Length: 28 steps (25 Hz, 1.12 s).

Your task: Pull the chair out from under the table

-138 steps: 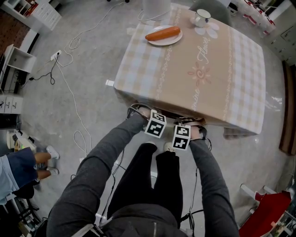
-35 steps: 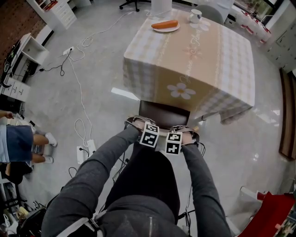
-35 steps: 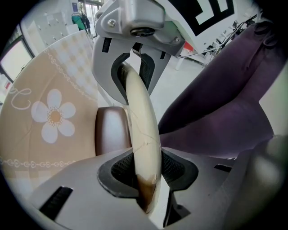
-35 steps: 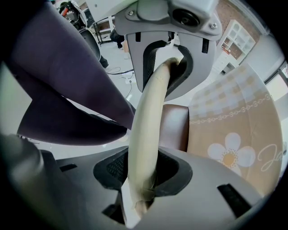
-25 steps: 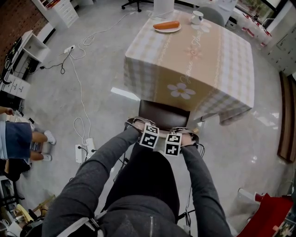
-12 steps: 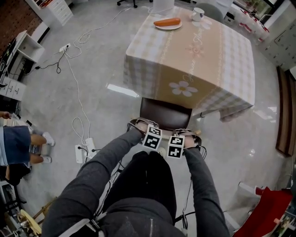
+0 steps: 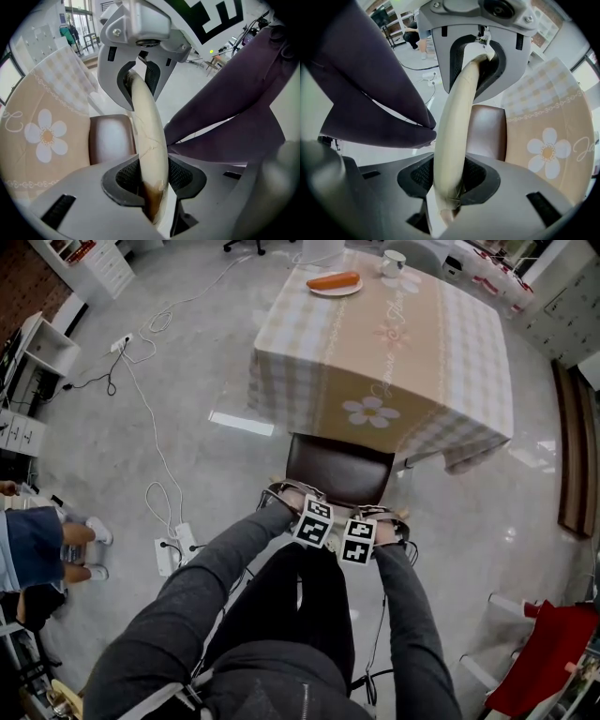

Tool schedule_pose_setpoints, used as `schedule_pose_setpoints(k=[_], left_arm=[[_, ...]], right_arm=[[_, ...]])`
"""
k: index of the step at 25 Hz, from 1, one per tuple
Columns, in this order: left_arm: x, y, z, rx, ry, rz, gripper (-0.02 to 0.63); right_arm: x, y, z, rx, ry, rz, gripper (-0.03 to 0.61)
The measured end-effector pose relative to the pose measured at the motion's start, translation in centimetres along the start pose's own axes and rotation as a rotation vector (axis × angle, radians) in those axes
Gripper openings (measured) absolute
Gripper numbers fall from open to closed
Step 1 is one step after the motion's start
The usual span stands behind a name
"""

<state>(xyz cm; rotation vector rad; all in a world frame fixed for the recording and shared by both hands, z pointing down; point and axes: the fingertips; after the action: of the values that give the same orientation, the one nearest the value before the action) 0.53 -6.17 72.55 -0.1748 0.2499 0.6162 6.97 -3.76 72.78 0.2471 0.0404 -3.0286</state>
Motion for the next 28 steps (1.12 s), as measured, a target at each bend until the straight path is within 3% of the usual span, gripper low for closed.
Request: schedule_pose_setpoints(k=[28], left_arm=[[0.0, 4.4, 0.5, -0.012, -0.014, 0.026, 0.141]], right_arm=[[2.1, -4.2, 0.3, 0.000, -0.008, 0.034, 0.126]])
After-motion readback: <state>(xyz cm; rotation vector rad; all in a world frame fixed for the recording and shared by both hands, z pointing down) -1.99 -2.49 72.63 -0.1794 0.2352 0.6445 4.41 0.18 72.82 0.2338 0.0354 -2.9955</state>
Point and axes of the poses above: the fingertips, and each gripper's own axes: z forward along the fingers, y to its right, x out of its top, and after that the axes turned 5 degrees about y, right-handed
